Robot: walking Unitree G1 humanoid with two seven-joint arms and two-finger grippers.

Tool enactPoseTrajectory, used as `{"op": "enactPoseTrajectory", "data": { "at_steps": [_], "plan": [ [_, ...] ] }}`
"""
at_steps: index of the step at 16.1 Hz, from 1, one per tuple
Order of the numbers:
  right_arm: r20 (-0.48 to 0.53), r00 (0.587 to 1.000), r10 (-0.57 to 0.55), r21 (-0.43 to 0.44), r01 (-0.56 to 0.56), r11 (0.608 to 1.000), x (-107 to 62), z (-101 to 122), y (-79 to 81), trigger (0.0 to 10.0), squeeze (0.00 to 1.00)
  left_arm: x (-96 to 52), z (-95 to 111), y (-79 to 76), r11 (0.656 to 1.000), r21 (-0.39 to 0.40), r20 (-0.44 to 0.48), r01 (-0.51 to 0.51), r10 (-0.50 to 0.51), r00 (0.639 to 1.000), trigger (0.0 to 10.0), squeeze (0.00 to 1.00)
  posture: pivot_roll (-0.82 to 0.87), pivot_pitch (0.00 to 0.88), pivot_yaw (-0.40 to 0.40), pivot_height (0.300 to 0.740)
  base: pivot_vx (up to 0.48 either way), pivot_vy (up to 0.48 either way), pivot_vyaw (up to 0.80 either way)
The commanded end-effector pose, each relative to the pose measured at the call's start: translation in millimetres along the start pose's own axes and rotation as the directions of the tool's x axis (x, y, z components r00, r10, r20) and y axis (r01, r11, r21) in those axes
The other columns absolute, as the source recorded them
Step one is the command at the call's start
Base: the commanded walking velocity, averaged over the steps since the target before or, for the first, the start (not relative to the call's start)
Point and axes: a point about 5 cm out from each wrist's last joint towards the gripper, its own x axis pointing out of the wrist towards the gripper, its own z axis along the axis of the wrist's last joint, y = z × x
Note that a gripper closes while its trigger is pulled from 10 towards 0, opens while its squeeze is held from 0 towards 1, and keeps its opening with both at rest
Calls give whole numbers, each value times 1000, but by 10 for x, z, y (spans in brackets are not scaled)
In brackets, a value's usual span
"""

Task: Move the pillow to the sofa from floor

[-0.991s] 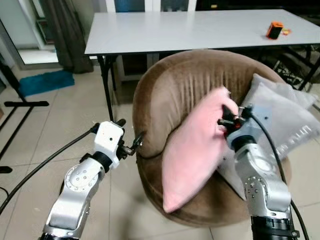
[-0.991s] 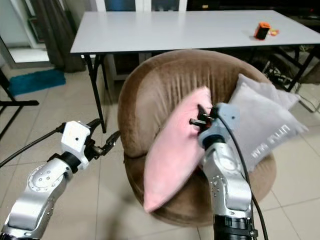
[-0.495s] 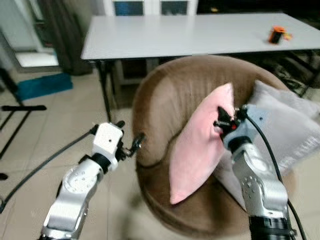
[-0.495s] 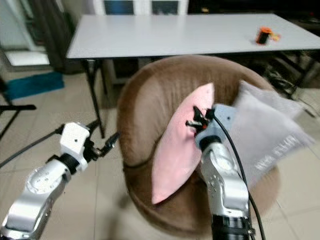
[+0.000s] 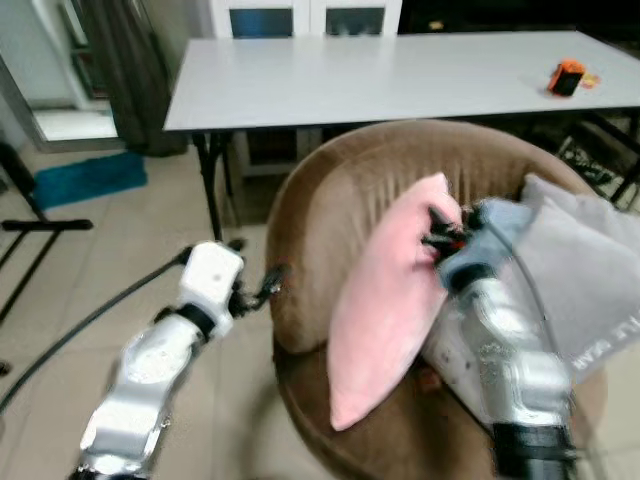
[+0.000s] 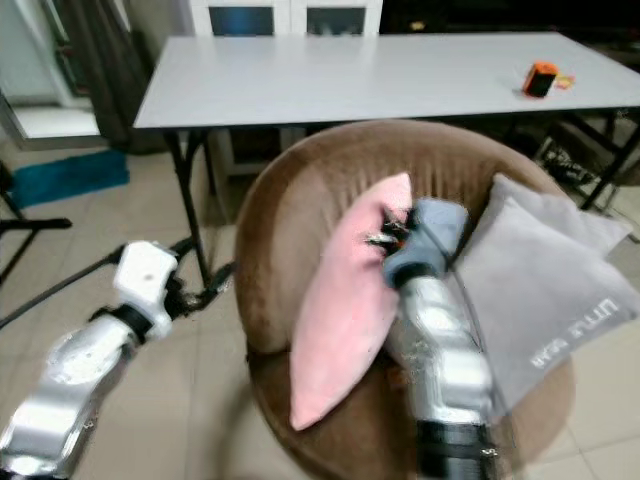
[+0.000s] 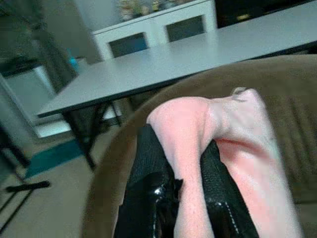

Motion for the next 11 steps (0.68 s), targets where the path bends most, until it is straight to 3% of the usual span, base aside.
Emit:
{"op": "enactPoseTrajectory", "data": {
  "at_steps": [1,8,10,11],
  "plan": [
    [67,997,-25,-23,26,999,-2,139,-98,10000,0,34,39,-45,1000,-7,16,15,-15,1000,10000,20,39,0,-20,740,341,0,-800],
    [44,995,87,-42,-85,995,142,129,51,10000,0,34,-7,-102,989,18,-20,148,-147,989,10000,0,43,0,-7,740,46,0,0],
    [45,994,102,-34,-100,994,293,166,67,10000,0,59,-6,-97,982,29,-27,184,-184,983,10000,0,46,0,8,740,0,0,0],
    [48,998,45,-64,-42,997,445,205,-7,10000,0,83,-24,-96,980,21,-41,197,-196,980,10000,0,47,0,11,740,0,0,0]
  ]
}}
